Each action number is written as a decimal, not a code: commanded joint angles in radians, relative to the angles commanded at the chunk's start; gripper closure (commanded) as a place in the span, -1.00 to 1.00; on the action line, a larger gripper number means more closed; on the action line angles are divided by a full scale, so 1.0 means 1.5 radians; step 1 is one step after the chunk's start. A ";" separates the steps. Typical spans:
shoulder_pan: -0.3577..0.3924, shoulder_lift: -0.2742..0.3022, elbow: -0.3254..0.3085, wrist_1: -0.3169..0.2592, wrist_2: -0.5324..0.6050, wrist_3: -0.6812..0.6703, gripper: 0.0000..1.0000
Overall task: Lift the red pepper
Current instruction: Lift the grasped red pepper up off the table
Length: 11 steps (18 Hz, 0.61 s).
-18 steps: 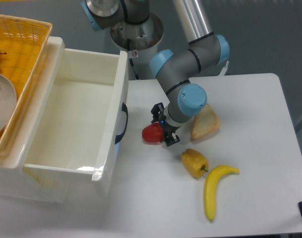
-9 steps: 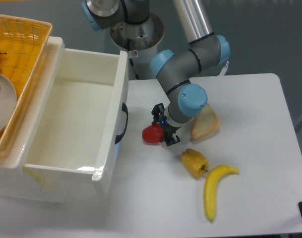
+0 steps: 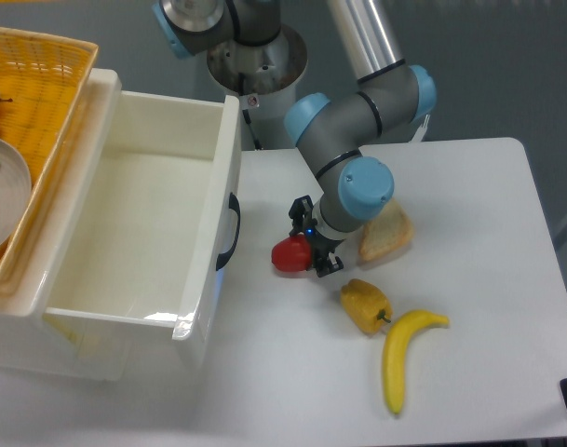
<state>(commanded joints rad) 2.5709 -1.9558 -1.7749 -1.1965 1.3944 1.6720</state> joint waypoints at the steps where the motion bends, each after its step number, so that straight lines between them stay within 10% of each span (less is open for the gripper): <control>1: 0.004 0.001 0.006 -0.008 0.000 0.000 0.10; 11: 0.018 0.008 0.134 -0.162 0.054 0.003 0.10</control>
<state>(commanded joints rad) 2.5986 -1.9436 -1.5740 -1.4387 1.4756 1.6766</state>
